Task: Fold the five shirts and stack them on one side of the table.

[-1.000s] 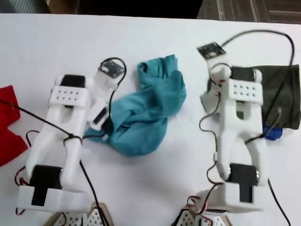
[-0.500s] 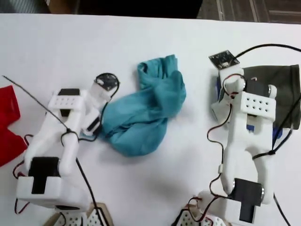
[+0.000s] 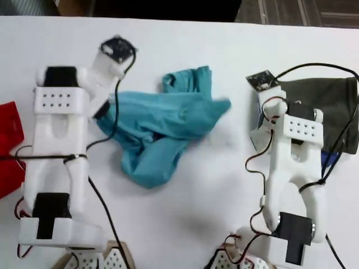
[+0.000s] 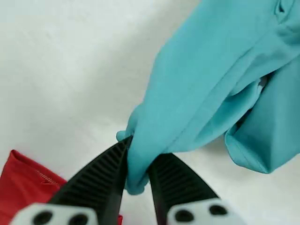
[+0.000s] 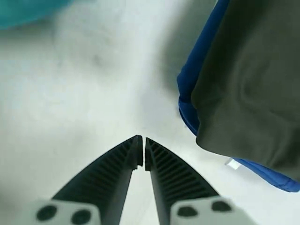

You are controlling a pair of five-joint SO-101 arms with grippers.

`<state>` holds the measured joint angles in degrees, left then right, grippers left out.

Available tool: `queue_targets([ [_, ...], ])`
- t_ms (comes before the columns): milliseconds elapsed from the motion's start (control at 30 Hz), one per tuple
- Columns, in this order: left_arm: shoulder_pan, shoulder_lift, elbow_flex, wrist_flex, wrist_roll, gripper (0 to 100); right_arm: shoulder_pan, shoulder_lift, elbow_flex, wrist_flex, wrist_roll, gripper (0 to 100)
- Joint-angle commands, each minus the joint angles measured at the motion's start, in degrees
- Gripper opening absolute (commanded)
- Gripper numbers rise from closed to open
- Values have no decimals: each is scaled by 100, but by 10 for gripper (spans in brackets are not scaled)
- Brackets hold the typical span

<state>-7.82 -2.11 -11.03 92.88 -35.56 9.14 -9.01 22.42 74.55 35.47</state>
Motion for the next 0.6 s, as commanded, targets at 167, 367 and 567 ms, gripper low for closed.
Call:
queue_targets([
  [167,-281,-492,-1007,967,-316,25,13,-338,-35,-66,9,20],
  [367,-545,-440,1288,501,-1055,25,-286,-312,-44,-330,-220,21],
  [567,-1618,-413,2949,-1020,-1125,25,-1604,-277,123,-585,-695,22],
])
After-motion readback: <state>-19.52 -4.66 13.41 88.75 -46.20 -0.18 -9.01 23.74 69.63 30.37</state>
